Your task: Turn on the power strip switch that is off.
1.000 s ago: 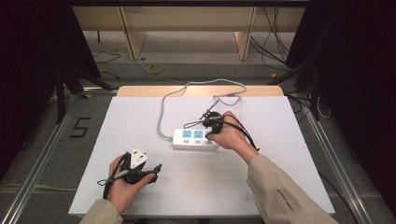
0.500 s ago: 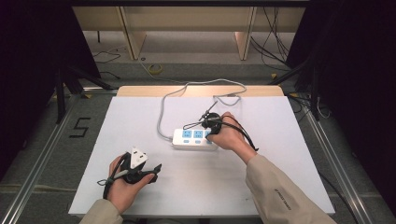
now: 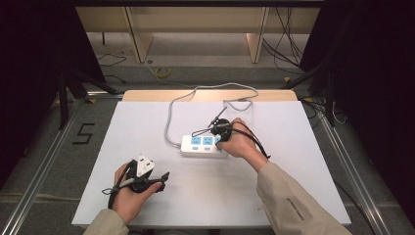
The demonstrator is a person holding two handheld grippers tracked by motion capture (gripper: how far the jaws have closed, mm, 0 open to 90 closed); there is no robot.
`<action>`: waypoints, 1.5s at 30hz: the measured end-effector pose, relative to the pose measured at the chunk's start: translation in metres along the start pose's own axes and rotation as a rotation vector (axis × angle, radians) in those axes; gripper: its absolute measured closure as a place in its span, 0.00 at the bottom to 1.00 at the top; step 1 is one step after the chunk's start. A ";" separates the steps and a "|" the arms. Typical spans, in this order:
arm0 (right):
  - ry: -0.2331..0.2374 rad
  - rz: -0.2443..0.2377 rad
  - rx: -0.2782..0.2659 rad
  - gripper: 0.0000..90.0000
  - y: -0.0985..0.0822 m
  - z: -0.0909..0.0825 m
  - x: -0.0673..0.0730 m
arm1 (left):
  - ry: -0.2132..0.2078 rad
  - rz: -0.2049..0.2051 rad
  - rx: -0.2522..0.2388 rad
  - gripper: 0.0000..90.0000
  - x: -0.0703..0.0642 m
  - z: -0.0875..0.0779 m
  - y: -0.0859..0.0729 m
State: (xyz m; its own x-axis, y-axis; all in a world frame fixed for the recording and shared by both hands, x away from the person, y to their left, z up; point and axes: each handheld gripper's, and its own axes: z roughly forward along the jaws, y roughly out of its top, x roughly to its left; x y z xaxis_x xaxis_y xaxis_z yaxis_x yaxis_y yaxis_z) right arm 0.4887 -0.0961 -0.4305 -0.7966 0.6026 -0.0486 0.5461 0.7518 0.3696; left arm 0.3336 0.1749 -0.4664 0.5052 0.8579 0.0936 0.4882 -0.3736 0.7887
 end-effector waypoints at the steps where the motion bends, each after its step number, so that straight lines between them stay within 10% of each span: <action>1: 0.000 0.000 0.001 1.00 0.000 0.000 0.000 | 0.000 0.000 0.001 0.31 0.000 0.000 0.000; 45: 0.009 0.002 0.018 1.00 0.003 0.001 0.001 | -0.002 0.001 0.001 0.31 0.000 0.001 0.000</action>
State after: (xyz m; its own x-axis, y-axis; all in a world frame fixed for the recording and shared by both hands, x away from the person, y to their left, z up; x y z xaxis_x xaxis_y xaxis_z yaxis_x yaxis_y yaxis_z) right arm 0.4895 -0.0932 -0.4302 -0.7979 0.6015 -0.0394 0.5520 0.7554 0.3530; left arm 0.3340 0.1741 -0.4664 0.5073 0.8568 0.0925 0.4887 -0.3744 0.7880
